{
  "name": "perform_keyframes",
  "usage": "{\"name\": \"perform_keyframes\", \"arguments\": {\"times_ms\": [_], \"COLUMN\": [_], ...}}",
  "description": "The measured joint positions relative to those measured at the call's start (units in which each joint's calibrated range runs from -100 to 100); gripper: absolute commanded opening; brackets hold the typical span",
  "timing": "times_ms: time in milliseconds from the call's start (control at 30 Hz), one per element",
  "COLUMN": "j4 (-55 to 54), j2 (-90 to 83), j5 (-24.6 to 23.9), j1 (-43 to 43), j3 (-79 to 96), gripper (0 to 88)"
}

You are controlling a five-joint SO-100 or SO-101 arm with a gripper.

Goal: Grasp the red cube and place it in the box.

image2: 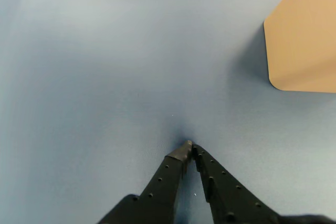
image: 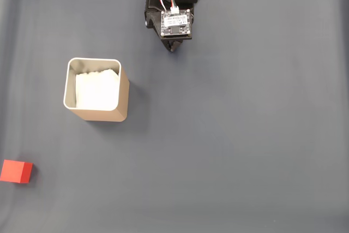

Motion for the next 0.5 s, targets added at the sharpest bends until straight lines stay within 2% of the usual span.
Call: {"name": "perform_keyframes", "arguments": {"times_ms": [167, 500], "j4": [-1.5, -18.4], "j2": [0.4, 0.5], "j5": [-0.9, -1.4], "j1": [0.0, -0.3], "j3": [0.0, 0.0], "gripper": [0.2, 0.2]}}
